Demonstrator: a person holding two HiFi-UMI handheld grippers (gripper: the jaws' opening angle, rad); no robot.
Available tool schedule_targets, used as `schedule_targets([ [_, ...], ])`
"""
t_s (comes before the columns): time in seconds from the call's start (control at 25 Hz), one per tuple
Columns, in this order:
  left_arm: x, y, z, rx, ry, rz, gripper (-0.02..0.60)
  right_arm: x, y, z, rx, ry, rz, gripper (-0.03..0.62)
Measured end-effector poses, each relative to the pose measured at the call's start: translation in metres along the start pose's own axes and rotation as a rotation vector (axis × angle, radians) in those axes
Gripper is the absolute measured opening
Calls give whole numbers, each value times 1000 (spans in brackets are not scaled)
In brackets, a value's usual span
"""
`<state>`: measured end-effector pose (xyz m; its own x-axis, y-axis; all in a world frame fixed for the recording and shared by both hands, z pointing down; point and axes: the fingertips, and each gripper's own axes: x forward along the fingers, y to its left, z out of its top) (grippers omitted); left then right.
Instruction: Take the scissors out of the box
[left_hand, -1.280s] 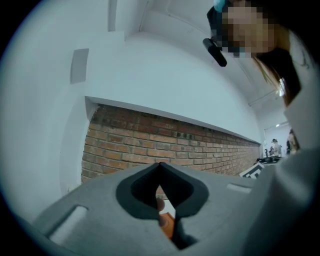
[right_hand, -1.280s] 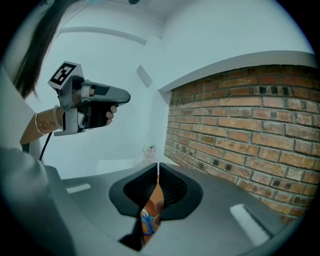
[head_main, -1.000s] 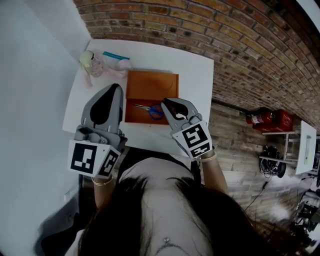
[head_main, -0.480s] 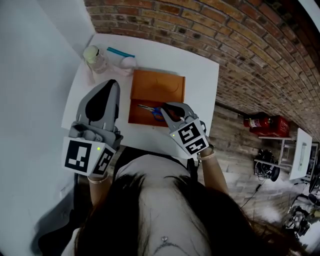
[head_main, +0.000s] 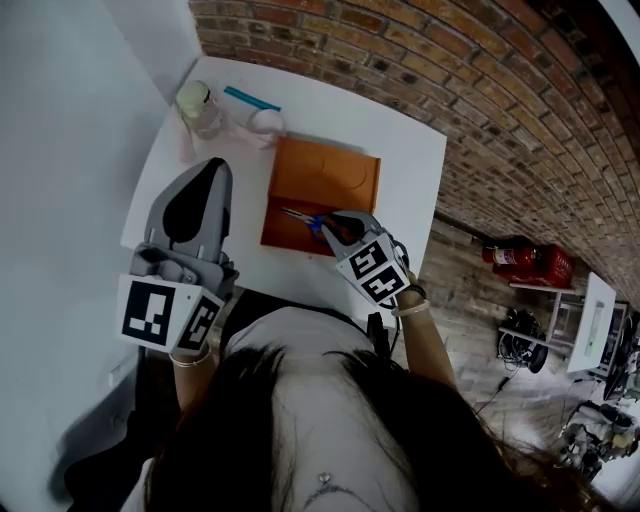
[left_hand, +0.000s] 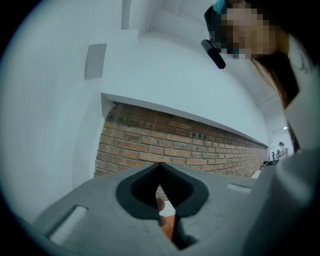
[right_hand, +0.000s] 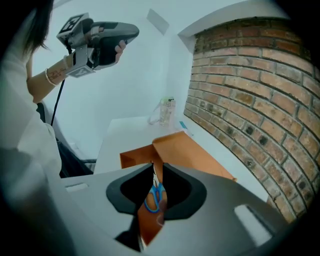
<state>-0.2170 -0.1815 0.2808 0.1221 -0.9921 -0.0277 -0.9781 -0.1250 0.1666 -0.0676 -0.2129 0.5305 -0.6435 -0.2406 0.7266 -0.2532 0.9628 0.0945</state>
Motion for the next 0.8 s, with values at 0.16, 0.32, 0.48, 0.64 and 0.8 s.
schedule_targets([
  [0.16, -4, 11, -2, -3, 0, 20, 2, 14, 2, -10, -20, 60, 25, 69],
  [0.32, -6, 18, -3, -6, 3, 34, 2, 25, 3, -20, -28, 112, 47, 75],
  [0.48, -6, 24, -3, -9, 5, 49, 2, 34, 4, -29, -34, 158, 73, 81],
  [0.64, -7, 31, -6, -15, 10, 62, 2, 43, 5, -39, -43, 205, 92, 87],
  [0.8, -8, 36, -9, -19, 17, 77, 2, 51, 5, -49, -57, 251, 107, 92],
])
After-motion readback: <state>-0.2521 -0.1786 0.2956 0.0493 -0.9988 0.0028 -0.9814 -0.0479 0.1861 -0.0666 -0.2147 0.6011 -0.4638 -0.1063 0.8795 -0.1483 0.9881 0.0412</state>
